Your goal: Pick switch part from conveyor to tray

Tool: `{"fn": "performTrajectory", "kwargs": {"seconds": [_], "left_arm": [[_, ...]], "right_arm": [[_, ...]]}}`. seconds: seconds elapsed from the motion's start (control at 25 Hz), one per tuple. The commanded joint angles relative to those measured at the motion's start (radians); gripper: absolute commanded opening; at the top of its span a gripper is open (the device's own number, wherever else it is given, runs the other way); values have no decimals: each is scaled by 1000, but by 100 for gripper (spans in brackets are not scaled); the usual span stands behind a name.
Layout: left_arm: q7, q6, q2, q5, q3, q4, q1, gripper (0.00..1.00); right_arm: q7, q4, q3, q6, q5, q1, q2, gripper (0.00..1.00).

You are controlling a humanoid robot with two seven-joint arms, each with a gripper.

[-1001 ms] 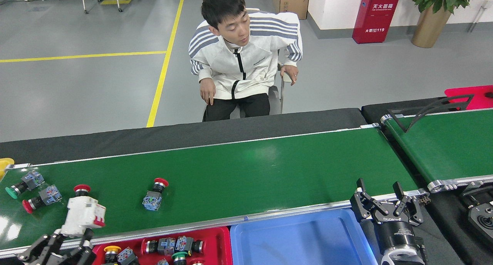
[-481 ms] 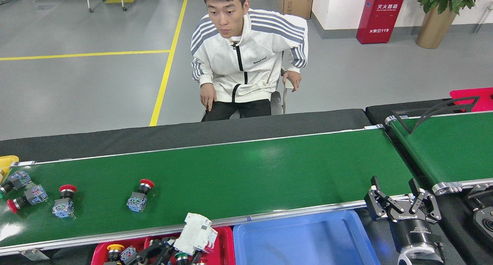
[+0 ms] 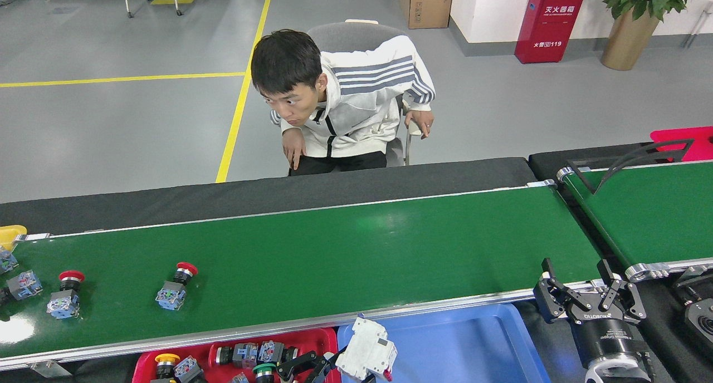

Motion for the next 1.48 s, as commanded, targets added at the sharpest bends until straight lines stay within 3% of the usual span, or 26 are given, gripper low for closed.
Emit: {"fn": "performTrajectory", "kwargs": {"seconds": [0.0,0.16,0.24,0.36,0.48,0.68,0.88,1.12,1.44], "left_arm": [[4,-5,-6,4,4,-13,-1,97],[7,18,-11,45,62,-13,-9,98],[14,76,0,117,191,-13,-11,98],[23,77,29,149,423,-7,-11,98],[30,77,101,146,596,67,-18,98],[63,77,254,151,723,249,-37,98],[78,84,322,151,725,301,-55,98],[66,71,380,156,657,372,-162,98],[61,74,466,168,610,599,-293,98]], "right_arm": [[0,-13,-3,-6,-1,-6,-8,100],[0,-13,-3,-4,-1,-4,-8,100],[0,-13,-4,-2,-1,-2,-8,100],[0,-9,-4,-2,1,-1,-9,100],[0,-6,-3,-4,1,-9,-6,100],[0,-6,8,-4,1,-7,3,100],[-2,-1,16,-4,1,-2,11,100],[-3,19,22,-6,-1,-2,29,100],[0,-39,60,-2,2,48,58,100]]}}
